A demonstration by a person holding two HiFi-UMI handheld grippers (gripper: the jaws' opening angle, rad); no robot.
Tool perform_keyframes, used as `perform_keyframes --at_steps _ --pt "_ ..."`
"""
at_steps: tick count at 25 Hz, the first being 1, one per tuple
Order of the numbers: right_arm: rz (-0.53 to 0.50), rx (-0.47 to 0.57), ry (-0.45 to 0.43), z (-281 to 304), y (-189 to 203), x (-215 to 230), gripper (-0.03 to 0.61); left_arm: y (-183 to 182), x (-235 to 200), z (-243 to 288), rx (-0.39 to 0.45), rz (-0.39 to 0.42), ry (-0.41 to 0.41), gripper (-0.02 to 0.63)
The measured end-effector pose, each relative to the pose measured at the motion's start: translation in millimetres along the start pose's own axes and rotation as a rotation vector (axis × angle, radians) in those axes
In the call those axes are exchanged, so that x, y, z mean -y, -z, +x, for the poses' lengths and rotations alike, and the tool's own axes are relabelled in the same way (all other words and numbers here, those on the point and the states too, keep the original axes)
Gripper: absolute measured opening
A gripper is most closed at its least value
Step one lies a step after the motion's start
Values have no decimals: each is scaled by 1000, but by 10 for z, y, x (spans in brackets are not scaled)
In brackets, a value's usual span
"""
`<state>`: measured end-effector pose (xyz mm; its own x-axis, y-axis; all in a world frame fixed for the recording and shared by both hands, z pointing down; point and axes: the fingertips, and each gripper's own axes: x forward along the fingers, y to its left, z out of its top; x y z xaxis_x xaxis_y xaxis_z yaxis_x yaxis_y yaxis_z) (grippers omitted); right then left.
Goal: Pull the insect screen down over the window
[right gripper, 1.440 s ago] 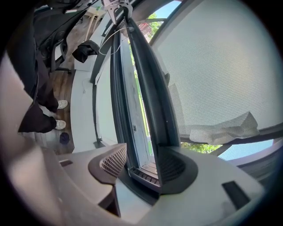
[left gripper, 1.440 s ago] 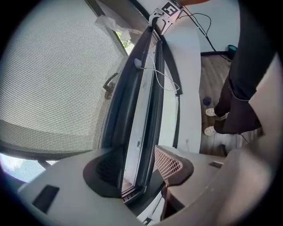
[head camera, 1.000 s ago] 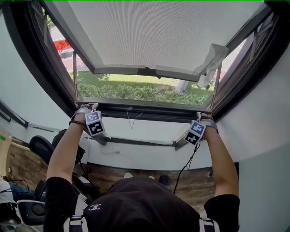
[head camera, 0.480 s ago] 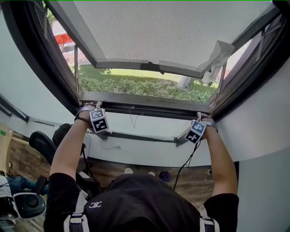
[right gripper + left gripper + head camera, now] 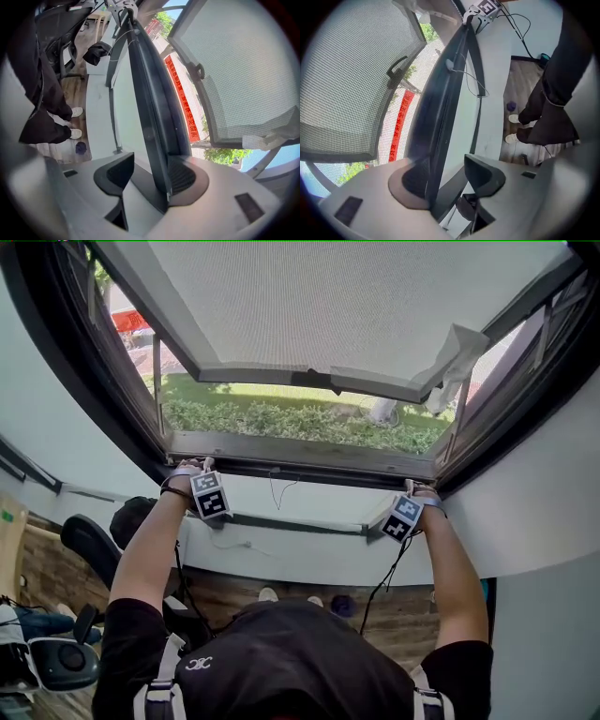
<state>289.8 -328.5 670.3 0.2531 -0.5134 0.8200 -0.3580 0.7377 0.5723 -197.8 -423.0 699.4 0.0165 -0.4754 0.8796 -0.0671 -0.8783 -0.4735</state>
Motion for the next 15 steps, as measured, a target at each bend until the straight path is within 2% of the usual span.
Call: perform_keyframes --at_steps 5,10,12,15 --pt "-8 16 41 57 4 49 221 -8 -6 4 7 0 -6 218" --pt "-29 -18 51 27 15 32 225 -13 -44 26 15 -1 -27 218" --pt "-38 -44 52 62 9 28 276 -10 -51 37 11 -7 -31 221" --pt "-71 -95 36 44 37 35 252 -30 -53 35 8 -11 -21 221"
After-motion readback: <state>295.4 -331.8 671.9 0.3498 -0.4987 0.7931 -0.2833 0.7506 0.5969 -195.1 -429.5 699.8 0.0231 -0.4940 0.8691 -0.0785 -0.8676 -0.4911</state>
